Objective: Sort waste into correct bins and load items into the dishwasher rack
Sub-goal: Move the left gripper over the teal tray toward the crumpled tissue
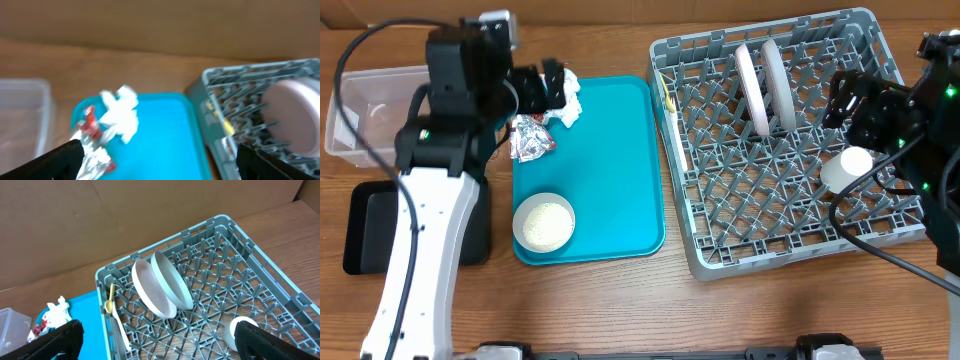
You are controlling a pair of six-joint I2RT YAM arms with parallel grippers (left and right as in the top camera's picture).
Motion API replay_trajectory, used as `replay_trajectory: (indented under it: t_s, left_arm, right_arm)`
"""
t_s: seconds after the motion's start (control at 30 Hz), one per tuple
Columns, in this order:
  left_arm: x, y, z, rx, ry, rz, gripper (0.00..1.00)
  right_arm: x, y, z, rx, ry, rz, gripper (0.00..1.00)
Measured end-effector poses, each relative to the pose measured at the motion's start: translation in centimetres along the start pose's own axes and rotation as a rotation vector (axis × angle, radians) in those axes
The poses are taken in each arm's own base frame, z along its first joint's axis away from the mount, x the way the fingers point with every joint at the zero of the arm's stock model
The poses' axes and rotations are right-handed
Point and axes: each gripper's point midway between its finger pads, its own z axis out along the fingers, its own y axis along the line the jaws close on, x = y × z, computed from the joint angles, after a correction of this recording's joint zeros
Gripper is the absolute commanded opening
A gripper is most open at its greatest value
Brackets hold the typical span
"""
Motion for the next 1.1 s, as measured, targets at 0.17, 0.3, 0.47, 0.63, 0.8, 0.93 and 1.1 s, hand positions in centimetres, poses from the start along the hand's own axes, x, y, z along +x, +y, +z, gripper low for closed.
replay_trajectory:
  t_s: [0.17,0.3,0.47,0.63,0.8,0.93,1.1]
  left_arm:
    - [1.2,0.1,2.8,0.014,0.059,-0.011,1.0]
    - [4.0,1.1,6.5,-0.034,0.159,-0.015,1.0]
    - [7.2,1.7,11.0,-0.1,0.24,0.019,1.0]
    - [8.7,2.0,14.0,-0.151,0.258,0.073,1.0]
    - [8.9,3.0,15.7,-0.191,0.238,0.088,0.98]
    - [9.3,3.8,17.1,-0.214,0.233,0.112,0.98]
    - [11.2,5.2,19.2,-0.256,0.271,0.148,0.97]
  right_arm:
    - [0.0,0.0,0.2,0.001,0.003,0.0,1.0]
    - [0.1,0.0,0.5,0.004,0.012,-0.001,1.0]
    - [0.2,0.0,1.0,0.008,0.024,-0.002,1.0]
    - [0.4,0.0,1.7,0.013,0.039,-0.003,1.0]
    - [0.5,0.0,2.0,0.016,0.048,-0.003,1.0]
    - [0.5,0.0,2.1,0.017,0.05,-0.003,1.0]
    - [0.5,0.0,2.1,0.017,0.049,-0.003,1.0]
